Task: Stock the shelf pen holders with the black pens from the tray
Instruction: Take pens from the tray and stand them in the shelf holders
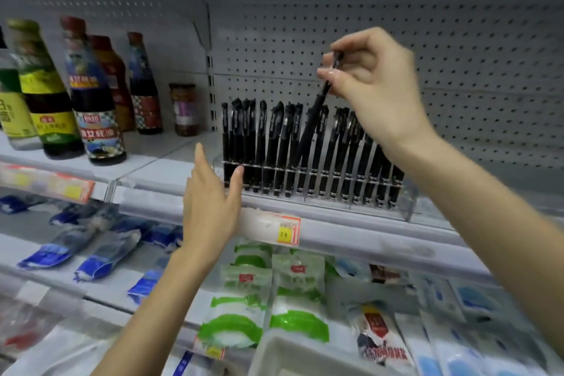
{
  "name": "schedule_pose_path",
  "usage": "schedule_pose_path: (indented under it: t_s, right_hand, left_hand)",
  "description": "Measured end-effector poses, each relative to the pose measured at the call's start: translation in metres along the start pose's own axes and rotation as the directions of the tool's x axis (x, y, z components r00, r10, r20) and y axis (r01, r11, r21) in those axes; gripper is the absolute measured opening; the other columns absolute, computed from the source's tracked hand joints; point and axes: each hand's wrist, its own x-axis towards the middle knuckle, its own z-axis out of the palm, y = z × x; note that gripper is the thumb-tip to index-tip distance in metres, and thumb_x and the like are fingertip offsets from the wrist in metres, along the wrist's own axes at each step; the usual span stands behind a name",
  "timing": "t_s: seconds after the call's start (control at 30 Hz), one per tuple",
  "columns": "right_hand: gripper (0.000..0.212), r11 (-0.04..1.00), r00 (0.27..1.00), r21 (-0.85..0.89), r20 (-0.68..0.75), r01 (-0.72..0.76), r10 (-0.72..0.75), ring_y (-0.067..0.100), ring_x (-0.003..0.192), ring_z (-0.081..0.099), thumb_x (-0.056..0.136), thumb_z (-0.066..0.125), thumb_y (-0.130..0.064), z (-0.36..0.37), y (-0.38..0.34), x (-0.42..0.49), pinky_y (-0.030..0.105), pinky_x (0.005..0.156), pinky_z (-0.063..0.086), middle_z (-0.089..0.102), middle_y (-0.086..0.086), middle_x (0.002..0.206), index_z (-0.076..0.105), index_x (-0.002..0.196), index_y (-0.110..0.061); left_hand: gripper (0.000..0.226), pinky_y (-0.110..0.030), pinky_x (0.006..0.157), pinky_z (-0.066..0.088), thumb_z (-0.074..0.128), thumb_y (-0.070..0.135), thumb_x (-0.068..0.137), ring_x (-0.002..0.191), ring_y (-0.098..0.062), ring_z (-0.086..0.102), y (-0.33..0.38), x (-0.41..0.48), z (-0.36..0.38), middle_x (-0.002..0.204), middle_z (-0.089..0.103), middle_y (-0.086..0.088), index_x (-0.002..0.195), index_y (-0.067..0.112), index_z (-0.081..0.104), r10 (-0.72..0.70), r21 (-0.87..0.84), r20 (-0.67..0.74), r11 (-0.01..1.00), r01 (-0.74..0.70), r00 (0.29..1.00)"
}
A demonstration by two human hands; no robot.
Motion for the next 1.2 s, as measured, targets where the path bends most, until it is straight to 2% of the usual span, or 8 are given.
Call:
schedule_pose_path:
  t_s: [0.17,0.37,0.57,0.63,0.7,0.77,1.03,1.2]
  right_hand:
    - [0.019,0.995,0.998,-0.094,-0.056,-0.028,0.023,0.012,0.095,0.065,0.087,0.065,-0.004,0.015,0.03,-0.002,0.03,0.089,0.054,0.065,0.001,0.099,0.056,0.099,-0.015]
    - [0.02,0.987,0.998,-0.161,-0.062,-0.023,0.013,0.009,0.091,0.066,0.085,0.068,-0.004,0.012,0.031,0.005,0.026,0.085,0.055,0.065,-0.002,0.095,0.058,0.099,-0.015]
    - [0.02,0.953,0.995,-0.296,0.055,-0.068,0.088,0.014,0.088,0.067,0.082,0.072,-0.005,0.017,0.035,0.007,0.031,0.087,0.055,0.067,0.002,0.096,0.062,0.093,-0.019]
    - [0.019,0.93,0.995,-0.364,0.069,-0.046,0.076,0.01,0.088,0.064,0.082,0.071,-0.006,0.021,0.038,0.002,0.024,0.088,0.052,0.066,0.0,0.096,0.065,0.096,-0.019]
    - [0.02,0.885,0.998,-0.465,0.063,0.009,0.023,0.007,0.086,0.057,0.083,0.071,-0.01,0.022,0.037,-0.002,0.015,0.08,0.045,0.061,-0.003,0.096,0.068,0.101,-0.018]
    - [0.023,0.842,0.997,-0.537,0.072,0.056,-0.02,0.008,0.086,0.051,0.083,0.071,-0.014,0.022,0.035,-0.003,0.015,0.078,0.036,0.053,-0.004,0.095,0.068,0.106,-0.017]
    - [0.022,0.774,0.983,-0.631,0.169,0.052,0.071,0.01,0.089,0.044,0.083,0.072,-0.021,0.017,0.029,0.008,0.015,0.079,0.031,0.047,-0.01,0.085,0.07,0.105,-0.02]
    - [0.024,0.762,0.983,-0.643,0.176,0.075,0.052,0.017,0.103,0.05,0.081,0.074,-0.023,0.014,0.035,0.008,0.022,0.087,0.035,0.05,-0.002,0.095,0.071,0.105,-0.021]
  left_hand:
    - [0.074,-0.051,0.11,0.028,0.029,0.057,0.095,0.135,-0.036,0.034,-0.014,0.004,0.007,0.147,0.041,-0.015,0.153,0.013,0.01,-0.024,0.066,0.007,0.998,0.024,1.0]
    - [0.066,-0.044,0.114,0.021,0.035,0.05,0.099,0.134,-0.028,0.035,-0.019,0.004,0.01,0.135,0.054,-0.009,0.148,0.007,0.026,-0.007,0.013,-0.02,1.0,0.007,1.0]
    - [0.075,-0.046,0.115,0.02,0.033,0.054,0.094,0.138,-0.029,0.028,-0.025,0.004,0.016,0.138,0.051,-0.007,0.151,0.008,0.018,-0.033,0.004,-0.019,0.999,0.033,0.999]
    - [0.077,-0.046,0.114,0.021,0.033,0.055,0.092,0.138,-0.029,0.027,-0.026,0.005,0.017,0.138,0.05,-0.006,0.151,0.008,0.015,-0.039,0.001,-0.018,0.999,0.039,0.999]
    - [0.078,-0.046,0.114,0.022,0.033,0.055,0.092,0.138,-0.029,0.027,-0.027,0.005,0.017,0.139,0.05,-0.005,0.152,0.009,0.013,-0.047,-0.007,-0.017,0.999,0.047,0.999]
    - [0.076,-0.045,0.114,0.022,0.034,0.054,0.093,0.138,-0.028,0.028,-0.028,0.005,0.018,0.139,0.049,-0.003,0.152,0.01,0.013,-0.044,-0.011,-0.018,0.999,0.044,0.999]
    - [0.078,-0.045,0.114,0.021,0.033,0.056,0.092,0.139,-0.028,0.025,-0.028,0.003,0.019,0.139,0.049,-0.004,0.152,0.011,0.013,-0.041,-0.009,-0.026,0.999,0.041,0.999]
    - [0.077,-0.044,0.115,0.019,0.034,0.055,0.093,0.139,-0.027,0.024,-0.028,0.003,0.019,0.14,0.048,-0.003,0.152,0.011,0.013,-0.026,0.001,-0.025,1.0,0.026,0.999]
